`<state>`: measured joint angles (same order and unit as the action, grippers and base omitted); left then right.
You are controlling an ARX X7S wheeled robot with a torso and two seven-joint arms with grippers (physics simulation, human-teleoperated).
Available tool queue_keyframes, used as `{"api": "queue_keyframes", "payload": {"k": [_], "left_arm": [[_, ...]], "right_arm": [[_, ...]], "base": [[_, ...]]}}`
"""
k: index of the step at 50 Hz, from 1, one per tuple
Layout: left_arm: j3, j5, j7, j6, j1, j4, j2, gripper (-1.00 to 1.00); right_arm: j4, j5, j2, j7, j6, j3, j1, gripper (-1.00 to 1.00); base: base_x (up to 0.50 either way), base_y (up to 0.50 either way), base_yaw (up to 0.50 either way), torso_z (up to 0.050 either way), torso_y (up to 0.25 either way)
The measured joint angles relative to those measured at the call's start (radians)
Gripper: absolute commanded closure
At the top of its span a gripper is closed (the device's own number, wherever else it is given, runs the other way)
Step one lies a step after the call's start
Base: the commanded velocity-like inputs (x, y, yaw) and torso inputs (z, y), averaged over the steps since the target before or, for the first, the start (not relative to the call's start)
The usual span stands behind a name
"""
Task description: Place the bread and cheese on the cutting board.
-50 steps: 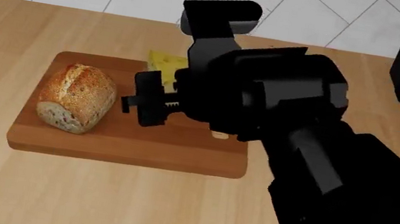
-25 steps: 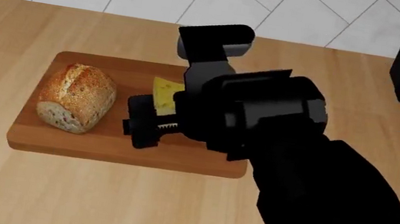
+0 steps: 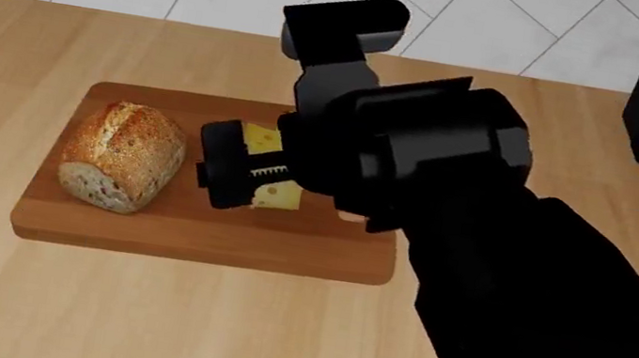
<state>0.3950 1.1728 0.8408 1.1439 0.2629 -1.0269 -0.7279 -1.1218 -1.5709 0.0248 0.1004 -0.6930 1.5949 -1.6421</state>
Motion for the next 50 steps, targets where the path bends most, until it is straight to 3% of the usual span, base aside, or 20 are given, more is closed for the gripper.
{"api": "queue_keyframes", "payload": {"k": [12,23,33,41,50], "left_arm": [[-0.008,0.058,0.048,-0.008,0.029,0.010,-0.030,-1.00],[-0.047,0.057,0.062,-0.011,0.024,0.020,-0.029,-1.00],[-0.239,-0.095,0.008,-0.042,0.025,0.052,0.046,-1.00],[-0.357,-0.111,0.022,-0.013,0.075,0.059,0.093,-1.00],[-0.363,-0.004,0.099,0.049,0.159,0.067,0.096,-1.00]], "right_arm": [[0.215,-0.045,0.100,-0.130,0.028,-0.060,-0.028,-1.00],[0.795,-0.061,0.361,-0.480,0.222,-0.198,0.055,-1.00],[1.277,0.084,0.607,-0.808,0.425,-0.256,0.223,-1.00],[1.535,0.239,0.783,-1.008,0.578,-0.272,0.384,-1.00],[1.701,0.357,0.975,-1.146,0.706,-0.279,0.526,-1.00]], "base": [[0.00,0.00,0.00,0.000,0.000],[0.00,0.00,0.00,0.000,0.000],[0.00,0.00,0.00,0.000,0.000],[0.00,0.00,0.00,0.000,0.000],[0.00,0.00,0.00,0.000,0.000]]}}
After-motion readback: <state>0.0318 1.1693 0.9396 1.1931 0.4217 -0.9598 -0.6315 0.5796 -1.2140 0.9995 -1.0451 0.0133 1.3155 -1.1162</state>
